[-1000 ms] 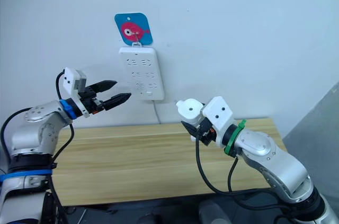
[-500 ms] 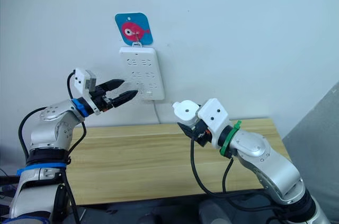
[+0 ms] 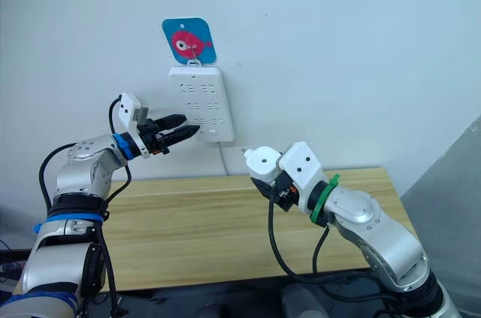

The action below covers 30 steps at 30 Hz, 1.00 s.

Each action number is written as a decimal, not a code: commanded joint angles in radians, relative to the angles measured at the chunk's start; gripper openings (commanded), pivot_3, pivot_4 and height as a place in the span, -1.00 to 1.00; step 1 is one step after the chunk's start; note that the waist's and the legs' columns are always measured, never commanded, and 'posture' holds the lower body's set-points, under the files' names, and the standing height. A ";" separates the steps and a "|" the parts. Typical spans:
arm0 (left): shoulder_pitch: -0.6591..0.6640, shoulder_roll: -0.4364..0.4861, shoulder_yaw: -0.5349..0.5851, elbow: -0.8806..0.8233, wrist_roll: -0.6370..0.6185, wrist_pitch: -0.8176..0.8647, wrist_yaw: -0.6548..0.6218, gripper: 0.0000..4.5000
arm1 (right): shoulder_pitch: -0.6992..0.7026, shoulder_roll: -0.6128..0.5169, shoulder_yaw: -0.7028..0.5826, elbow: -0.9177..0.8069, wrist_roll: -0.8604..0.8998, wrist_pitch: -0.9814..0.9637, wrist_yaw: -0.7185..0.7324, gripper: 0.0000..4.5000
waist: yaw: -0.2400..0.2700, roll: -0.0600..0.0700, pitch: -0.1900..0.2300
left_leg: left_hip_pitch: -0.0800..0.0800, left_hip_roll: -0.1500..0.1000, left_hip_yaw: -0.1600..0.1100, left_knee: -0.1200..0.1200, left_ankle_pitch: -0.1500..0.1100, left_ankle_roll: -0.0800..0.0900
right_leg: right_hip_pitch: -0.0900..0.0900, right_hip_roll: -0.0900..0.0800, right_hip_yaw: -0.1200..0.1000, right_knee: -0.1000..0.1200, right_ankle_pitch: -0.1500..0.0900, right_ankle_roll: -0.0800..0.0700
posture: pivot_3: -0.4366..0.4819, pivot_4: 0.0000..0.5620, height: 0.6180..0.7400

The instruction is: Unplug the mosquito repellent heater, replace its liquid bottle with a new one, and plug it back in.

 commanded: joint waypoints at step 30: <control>-0.147 -0.047 0.050 0.129 0.010 -0.054 -0.023 0.16 | -0.122 0.157 -0.090 -0.040 0.135 0.167 -0.005 0.36 | -0.010 0.000 0.002 | -0.003 0.000 -0.007 0.000 0.000 0.000 | 0.000 0.000 -0.007 0.000 0.000 0.000 | -0.58 -0.65 1.00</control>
